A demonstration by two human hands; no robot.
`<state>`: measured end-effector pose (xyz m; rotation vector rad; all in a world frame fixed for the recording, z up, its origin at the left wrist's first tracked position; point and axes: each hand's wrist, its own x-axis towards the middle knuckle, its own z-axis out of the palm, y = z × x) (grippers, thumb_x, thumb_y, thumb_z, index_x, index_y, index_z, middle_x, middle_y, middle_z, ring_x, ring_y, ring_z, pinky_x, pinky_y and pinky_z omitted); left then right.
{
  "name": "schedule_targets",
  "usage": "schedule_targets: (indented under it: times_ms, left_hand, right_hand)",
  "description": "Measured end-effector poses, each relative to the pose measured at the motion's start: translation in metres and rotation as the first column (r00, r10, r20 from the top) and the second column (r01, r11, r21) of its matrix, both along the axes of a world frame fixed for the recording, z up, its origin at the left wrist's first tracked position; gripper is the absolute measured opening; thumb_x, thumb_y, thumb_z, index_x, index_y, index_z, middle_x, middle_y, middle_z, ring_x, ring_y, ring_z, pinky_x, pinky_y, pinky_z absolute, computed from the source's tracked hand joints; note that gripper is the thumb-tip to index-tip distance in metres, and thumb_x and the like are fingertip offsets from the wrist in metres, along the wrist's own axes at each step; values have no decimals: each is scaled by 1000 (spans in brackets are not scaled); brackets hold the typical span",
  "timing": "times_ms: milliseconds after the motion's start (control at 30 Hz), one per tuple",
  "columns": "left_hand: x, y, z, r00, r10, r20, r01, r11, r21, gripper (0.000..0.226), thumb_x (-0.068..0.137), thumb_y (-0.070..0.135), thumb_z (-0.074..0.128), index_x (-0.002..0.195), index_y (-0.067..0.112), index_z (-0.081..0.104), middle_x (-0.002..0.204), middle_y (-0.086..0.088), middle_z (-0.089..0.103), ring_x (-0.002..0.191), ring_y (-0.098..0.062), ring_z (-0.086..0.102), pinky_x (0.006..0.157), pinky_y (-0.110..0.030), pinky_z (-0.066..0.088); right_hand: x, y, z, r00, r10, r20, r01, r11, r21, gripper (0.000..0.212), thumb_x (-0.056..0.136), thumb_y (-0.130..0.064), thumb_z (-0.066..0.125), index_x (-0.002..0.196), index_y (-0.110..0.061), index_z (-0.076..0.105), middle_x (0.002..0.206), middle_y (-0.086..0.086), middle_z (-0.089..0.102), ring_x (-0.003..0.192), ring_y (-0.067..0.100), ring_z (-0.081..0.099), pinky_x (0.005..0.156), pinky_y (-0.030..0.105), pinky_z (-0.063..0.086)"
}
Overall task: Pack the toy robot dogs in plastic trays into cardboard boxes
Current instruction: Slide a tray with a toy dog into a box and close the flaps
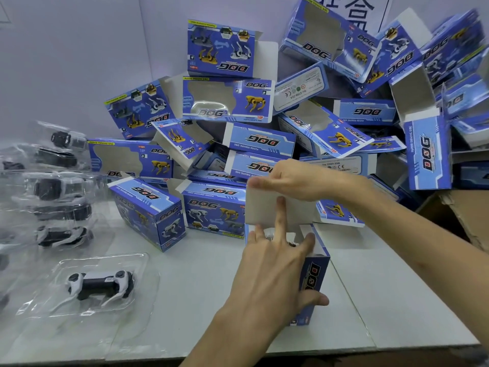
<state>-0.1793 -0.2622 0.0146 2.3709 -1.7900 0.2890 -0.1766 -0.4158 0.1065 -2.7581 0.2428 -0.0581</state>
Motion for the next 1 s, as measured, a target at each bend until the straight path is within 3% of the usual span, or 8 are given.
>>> schedule_targets:
  times_ms: [267,433,500,533,600,733,900,1000]
  left_hand:
    - [-1,1,-3,1000,9,24,-9,1000,-13,94,75,80,55,151,37,20,163,-22,-7,140,-42,25,115,-51,22]
    - [-5,6,-11,996,49,76,-47,998,-33,75,94,69,38,154,34,10,163,-19,16,145,-47,16,119,-54,6]
    - [-3,8,-11,997,45,67,-41,998,-53,67,98,64,34,154,35,10,163,-16,17,146,-47,14,120,-53,4]
    - [-2,10,-12,997,36,62,-33,998,-60,65,99,61,34,154,36,11,163,-14,20,147,-47,14,121,-52,4]
    - [1,13,-10,997,14,71,-8,997,-82,61,100,55,40,153,33,22,155,-12,38,144,-45,25,121,-52,15]
    - [1,19,-12,996,-27,85,48,967,-250,42,91,39,58,131,25,57,119,-7,66,110,-35,58,98,-42,46]
    - [-7,40,-36,973,-203,-111,98,797,-596,24,91,18,56,112,19,67,115,7,65,111,-15,57,112,-41,35]
    - [-15,54,-50,975,-210,-68,114,743,-659,17,87,22,57,100,24,68,118,10,64,115,-9,57,107,-35,35]
  right_hand:
    - [-3,6,-19,966,125,225,-34,929,-369,65,92,-65,39,54,-12,42,46,0,34,44,16,29,46,24,25]
    - [-26,5,-2,998,68,-16,-65,989,132,53,99,-58,37,66,-18,50,61,-9,45,53,7,40,55,19,34]
    - [-40,3,3,977,127,-173,-77,960,268,45,98,-56,40,106,-23,71,101,-8,69,89,8,63,78,16,48]
    - [-46,3,1,967,158,-202,-93,949,301,48,97,-55,41,126,-26,66,122,-11,66,107,2,60,89,11,45]
    - [-54,5,-8,954,216,-207,-143,936,320,45,102,-45,43,145,-34,50,141,-16,55,125,-4,50,104,12,38]
    - [-67,17,-36,976,209,-55,-191,955,227,42,106,-31,43,147,-43,43,139,-18,56,123,-4,51,107,23,38]
    - [-74,21,-47,984,166,70,-179,943,279,40,104,-27,48,141,-44,48,143,-15,56,131,5,51,111,37,41]
    - [-74,22,-46,979,191,65,-202,939,279,41,103,-26,51,142,-39,51,147,-20,49,136,-7,41,115,26,35]
